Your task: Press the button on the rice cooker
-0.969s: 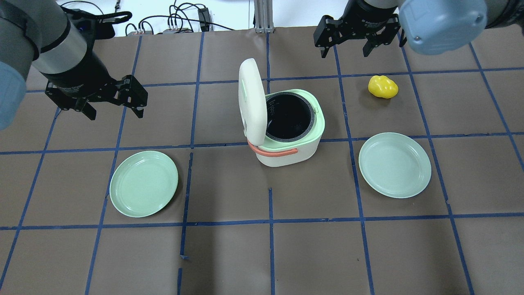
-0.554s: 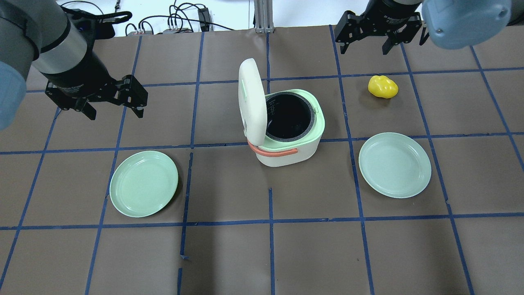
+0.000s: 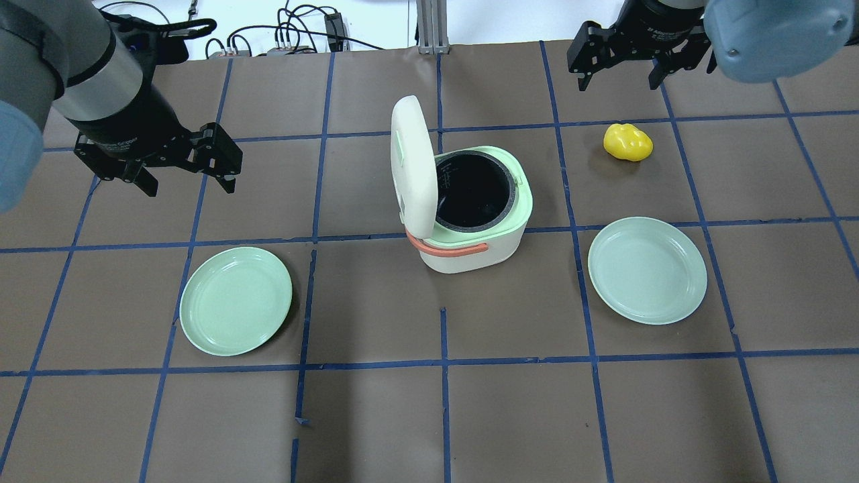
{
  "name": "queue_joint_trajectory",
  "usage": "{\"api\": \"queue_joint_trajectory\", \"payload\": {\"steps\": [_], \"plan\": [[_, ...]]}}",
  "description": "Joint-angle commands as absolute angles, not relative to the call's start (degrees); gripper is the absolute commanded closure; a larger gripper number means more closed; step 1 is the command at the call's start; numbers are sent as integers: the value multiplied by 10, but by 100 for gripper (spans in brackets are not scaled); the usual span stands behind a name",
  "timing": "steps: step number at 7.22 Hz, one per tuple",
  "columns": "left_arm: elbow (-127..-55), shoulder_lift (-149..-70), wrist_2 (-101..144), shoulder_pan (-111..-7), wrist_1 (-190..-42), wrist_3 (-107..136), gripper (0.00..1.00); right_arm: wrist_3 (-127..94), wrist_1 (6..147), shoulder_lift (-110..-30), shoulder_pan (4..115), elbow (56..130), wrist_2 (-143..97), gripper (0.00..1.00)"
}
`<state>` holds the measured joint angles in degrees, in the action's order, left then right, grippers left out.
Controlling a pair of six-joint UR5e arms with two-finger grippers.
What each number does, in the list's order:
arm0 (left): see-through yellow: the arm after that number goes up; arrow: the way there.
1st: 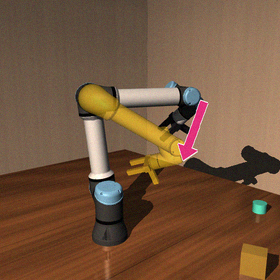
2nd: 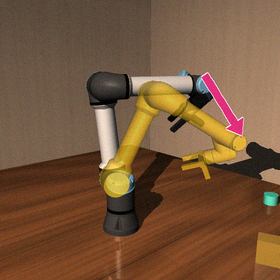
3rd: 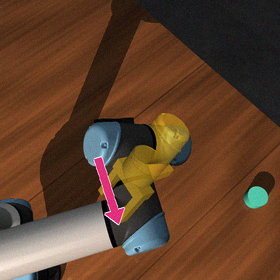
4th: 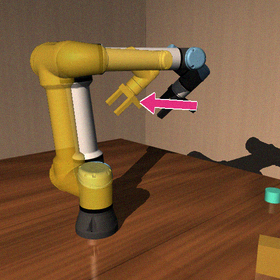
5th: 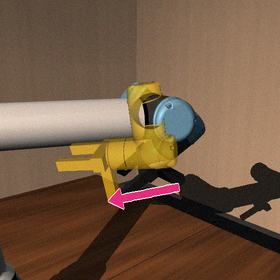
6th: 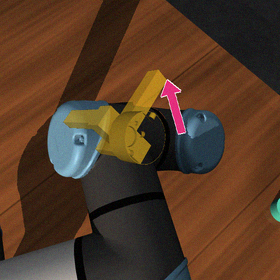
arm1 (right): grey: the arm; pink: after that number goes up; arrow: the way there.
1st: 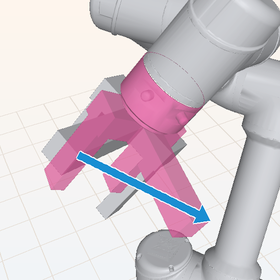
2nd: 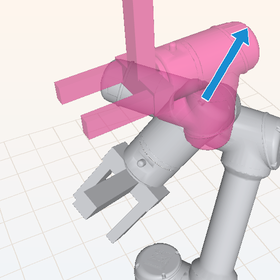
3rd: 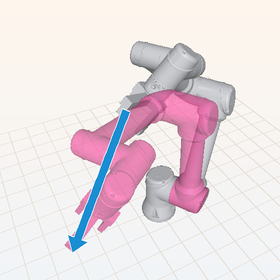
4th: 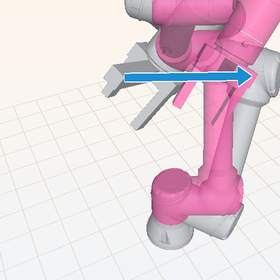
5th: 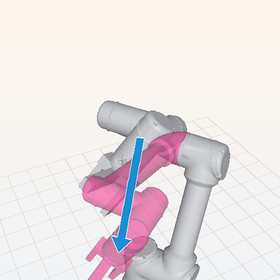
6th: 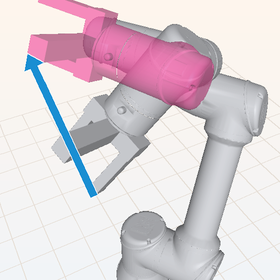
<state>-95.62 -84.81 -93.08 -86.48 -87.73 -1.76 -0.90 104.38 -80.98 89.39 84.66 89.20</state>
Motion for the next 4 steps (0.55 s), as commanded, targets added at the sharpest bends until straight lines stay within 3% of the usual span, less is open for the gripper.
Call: {"api": "queue_joint_trajectory", "payload": {"steps": [1, 4], "plan": [[-956, -848, -931, -865, -877, -18, 0, -9, 1043, -822, 894, 857, 889, 0], [-956, -848, -931, -865, -877, -18, 0, -10, 1047, -838, 895, 868, 886, 0]]}}
